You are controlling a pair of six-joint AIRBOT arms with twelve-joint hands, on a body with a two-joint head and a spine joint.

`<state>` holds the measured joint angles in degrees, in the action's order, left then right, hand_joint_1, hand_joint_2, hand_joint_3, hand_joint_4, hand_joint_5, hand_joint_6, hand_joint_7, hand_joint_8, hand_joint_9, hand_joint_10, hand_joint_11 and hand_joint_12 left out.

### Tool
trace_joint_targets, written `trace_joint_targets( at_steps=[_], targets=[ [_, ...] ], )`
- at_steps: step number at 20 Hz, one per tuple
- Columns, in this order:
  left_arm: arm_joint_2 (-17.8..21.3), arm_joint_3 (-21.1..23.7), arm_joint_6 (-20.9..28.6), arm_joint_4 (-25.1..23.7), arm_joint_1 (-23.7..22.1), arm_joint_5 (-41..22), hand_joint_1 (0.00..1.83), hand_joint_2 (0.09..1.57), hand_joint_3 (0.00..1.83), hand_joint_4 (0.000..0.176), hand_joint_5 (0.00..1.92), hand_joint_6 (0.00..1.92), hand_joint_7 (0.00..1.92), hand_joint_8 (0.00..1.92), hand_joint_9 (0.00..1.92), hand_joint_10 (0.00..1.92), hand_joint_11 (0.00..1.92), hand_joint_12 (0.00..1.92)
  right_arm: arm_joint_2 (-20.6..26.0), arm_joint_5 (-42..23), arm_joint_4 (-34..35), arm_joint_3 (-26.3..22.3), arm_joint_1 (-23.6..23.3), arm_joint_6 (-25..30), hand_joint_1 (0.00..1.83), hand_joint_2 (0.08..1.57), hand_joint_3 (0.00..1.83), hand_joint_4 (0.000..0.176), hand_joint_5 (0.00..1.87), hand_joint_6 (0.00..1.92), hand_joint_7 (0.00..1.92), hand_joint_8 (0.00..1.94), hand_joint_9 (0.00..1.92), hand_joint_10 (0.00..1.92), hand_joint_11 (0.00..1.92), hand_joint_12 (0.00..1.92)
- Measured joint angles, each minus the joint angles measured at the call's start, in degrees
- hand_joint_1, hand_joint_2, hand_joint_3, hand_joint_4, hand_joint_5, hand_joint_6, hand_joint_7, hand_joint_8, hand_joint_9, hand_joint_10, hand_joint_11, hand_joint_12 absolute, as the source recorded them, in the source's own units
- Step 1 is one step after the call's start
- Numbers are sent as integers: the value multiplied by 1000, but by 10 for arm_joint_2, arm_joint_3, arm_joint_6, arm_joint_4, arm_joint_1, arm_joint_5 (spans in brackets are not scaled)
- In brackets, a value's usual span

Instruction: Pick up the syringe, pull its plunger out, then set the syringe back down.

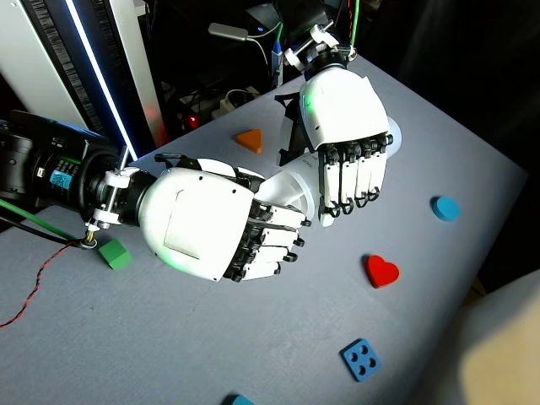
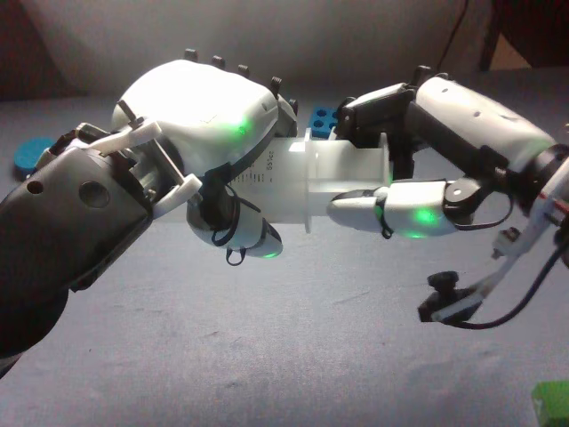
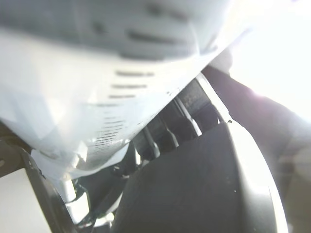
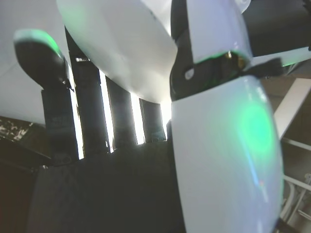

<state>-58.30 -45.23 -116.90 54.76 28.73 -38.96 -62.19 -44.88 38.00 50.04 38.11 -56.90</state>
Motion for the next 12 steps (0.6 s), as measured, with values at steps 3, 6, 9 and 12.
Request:
trace_joint_targets(
  at_steps=[3, 6, 9, 12],
  targets=[
    [0, -1, 7, -11, 0, 1, 1381, 1098, 0, 0, 1006, 738, 994, 1027, 934, 1231, 923, 1132, 16, 1, -11, -7, 3, 1, 1382, 1111, 0, 0, 873, 958, 1050, 881, 934, 1276, 908, 1312],
    [0, -2, 11, -12, 0, 7, 1382, 1097, 0, 0, 1009, 751, 996, 1016, 937, 1228, 923, 1131, 31, -1, -33, -8, 11, 6, 1381, 1114, 1, 0, 859, 978, 1023, 916, 945, 1271, 913, 1319],
    [6, -4, 14, -22, 0, 13, 1382, 1094, 0, 0, 1013, 755, 996, 1007, 948, 1217, 941, 1131, 47, 1, -38, -12, 15, 11, 1380, 1118, 1, 0, 851, 994, 1011, 934, 941, 1280, 926, 1314],
    [7, -13, 29, -41, 2, 26, 1382, 1094, 0, 0, 1012, 755, 994, 1008, 953, 1211, 957, 1132, 59, 1, -42, -13, 24, 16, 1383, 1108, 0, 0, 877, 963, 1027, 908, 965, 1237, 943, 1267]
  ],
)
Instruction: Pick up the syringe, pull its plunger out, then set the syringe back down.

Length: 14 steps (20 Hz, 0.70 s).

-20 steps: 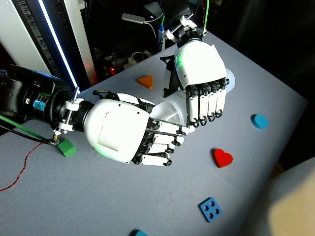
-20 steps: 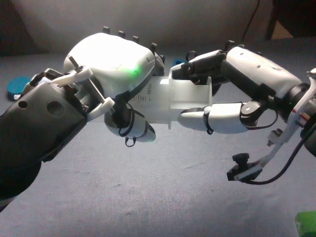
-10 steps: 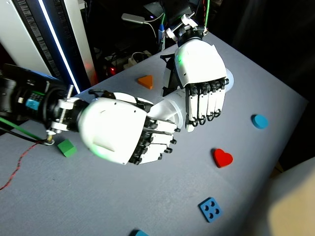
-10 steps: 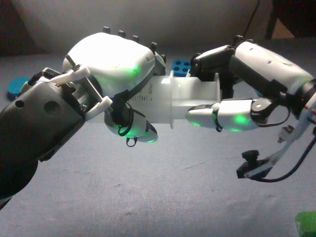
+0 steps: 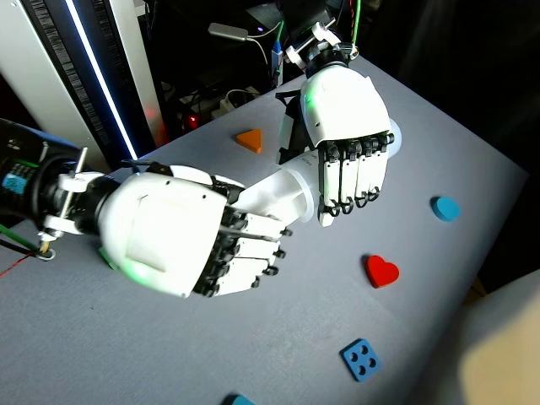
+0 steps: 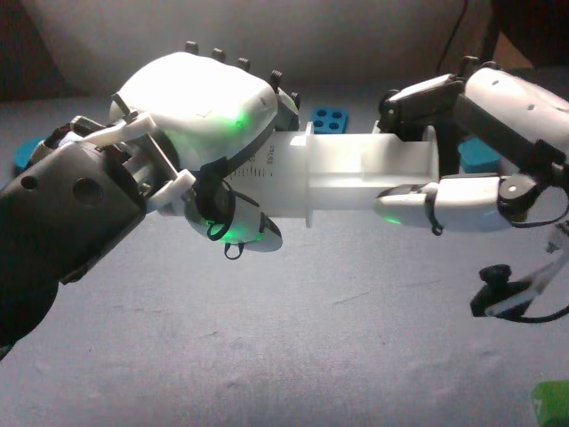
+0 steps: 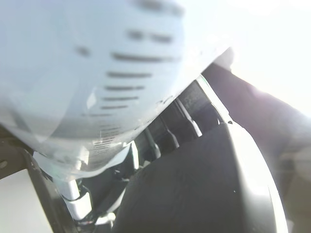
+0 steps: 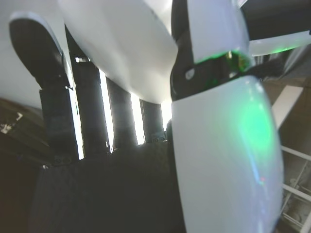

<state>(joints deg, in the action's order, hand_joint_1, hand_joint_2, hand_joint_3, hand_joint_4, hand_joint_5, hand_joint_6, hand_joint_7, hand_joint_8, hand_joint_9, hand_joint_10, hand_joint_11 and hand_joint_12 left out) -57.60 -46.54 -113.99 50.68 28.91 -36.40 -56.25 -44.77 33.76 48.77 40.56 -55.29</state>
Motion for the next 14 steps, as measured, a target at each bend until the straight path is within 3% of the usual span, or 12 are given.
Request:
trace_joint_targets(
  at_steps=[8, 14],
  targets=[
    [10, -8, 19, -34, 8, 8, 1383, 1093, 1, 0, 997, 762, 1003, 1003, 961, 1195, 960, 1119, 27, 2, -9, -1, 16, 15, 1381, 1114, 1, 0, 858, 976, 1039, 908, 930, 1276, 919, 1281],
    [10, -8, 17, -33, 8, 8, 1384, 1086, 0, 0, 1051, 713, 994, 1001, 963, 1185, 957, 1118, 44, 15, -21, -1, 16, 15, 1381, 1113, 0, 0, 864, 979, 1032, 911, 943, 1262, 927, 1282]
  ],
)
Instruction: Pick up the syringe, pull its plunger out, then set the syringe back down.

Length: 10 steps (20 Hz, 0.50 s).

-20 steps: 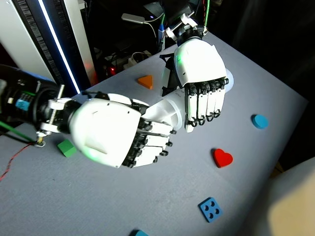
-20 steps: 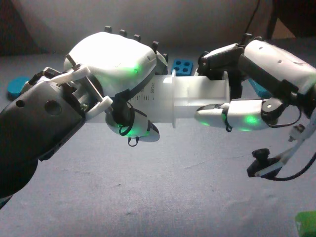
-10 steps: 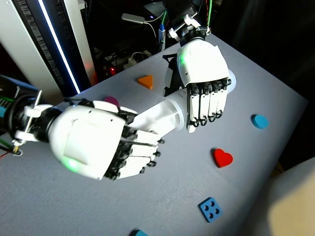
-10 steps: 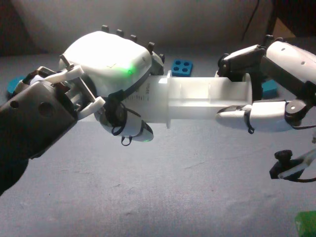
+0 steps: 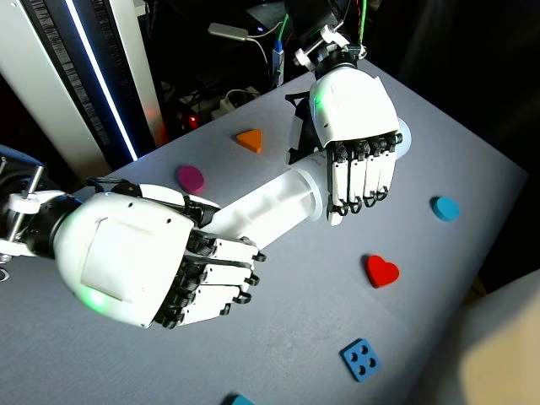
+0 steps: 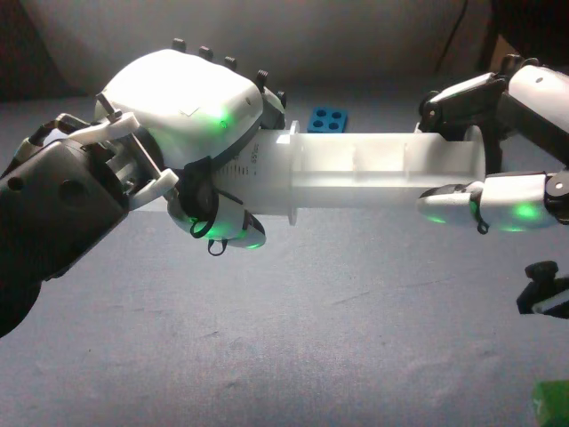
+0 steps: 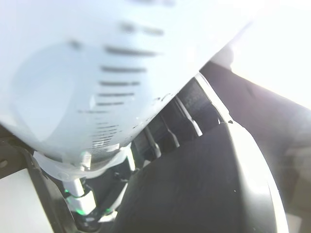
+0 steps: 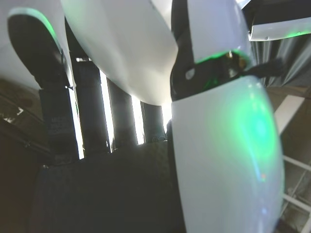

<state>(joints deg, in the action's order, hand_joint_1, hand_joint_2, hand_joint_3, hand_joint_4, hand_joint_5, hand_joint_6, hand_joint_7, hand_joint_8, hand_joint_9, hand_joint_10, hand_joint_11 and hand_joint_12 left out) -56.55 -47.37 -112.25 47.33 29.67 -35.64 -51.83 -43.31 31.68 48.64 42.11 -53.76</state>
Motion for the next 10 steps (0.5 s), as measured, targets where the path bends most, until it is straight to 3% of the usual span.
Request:
trace_joint_targets(
  at_steps=[10],
  targets=[
    [1, 0, -5, 2, 0, -6, 1383, 1089, 0, 0, 1048, 710, 990, 1020, 951, 1198, 939, 1143, 11, -2, 8, 2, 4, -5, 1383, 1107, 0, 0, 857, 974, 1042, 886, 978, 1218, 950, 1243]
  ],
)
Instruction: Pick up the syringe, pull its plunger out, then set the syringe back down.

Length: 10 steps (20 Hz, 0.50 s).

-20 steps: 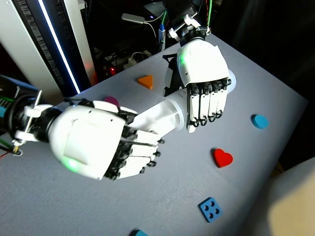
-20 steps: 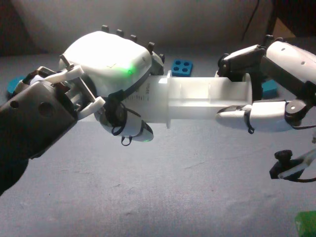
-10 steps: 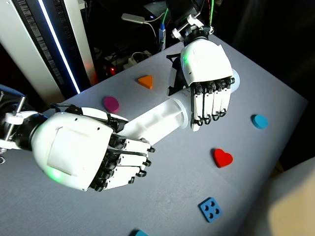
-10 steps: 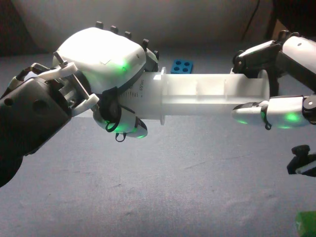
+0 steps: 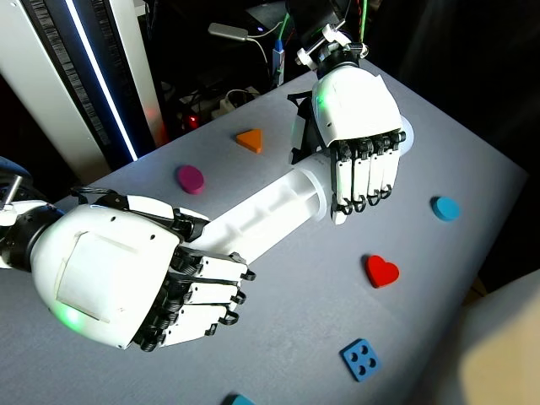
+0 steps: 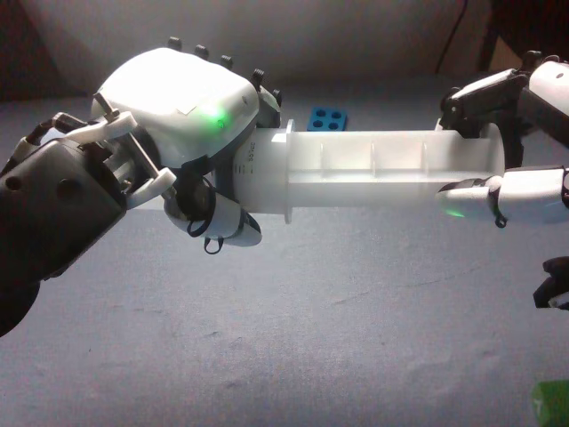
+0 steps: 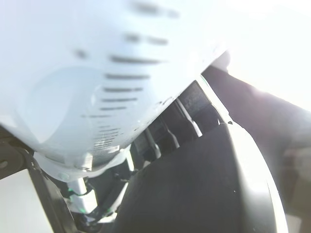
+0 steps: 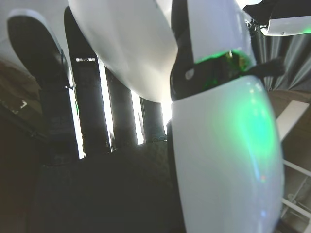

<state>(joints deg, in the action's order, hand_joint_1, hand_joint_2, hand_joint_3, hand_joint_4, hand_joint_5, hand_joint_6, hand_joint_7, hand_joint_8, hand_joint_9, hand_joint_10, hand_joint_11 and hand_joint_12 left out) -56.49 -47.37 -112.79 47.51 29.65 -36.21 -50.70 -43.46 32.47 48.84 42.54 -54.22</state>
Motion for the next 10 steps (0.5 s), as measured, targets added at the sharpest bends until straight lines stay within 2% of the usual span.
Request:
trace_joint_targets(
  at_steps=[10],
  targets=[
    [0, 1, -3, 0, 0, -4, 1383, 1090, 0, 0, 1055, 699, 988, 1029, 943, 1205, 939, 1146, 0, 0, 0, 0, 0, 0, 1384, 1104, 0, 0, 865, 968, 1066, 839, 972, 1225, 937, 1234]
  ],
)
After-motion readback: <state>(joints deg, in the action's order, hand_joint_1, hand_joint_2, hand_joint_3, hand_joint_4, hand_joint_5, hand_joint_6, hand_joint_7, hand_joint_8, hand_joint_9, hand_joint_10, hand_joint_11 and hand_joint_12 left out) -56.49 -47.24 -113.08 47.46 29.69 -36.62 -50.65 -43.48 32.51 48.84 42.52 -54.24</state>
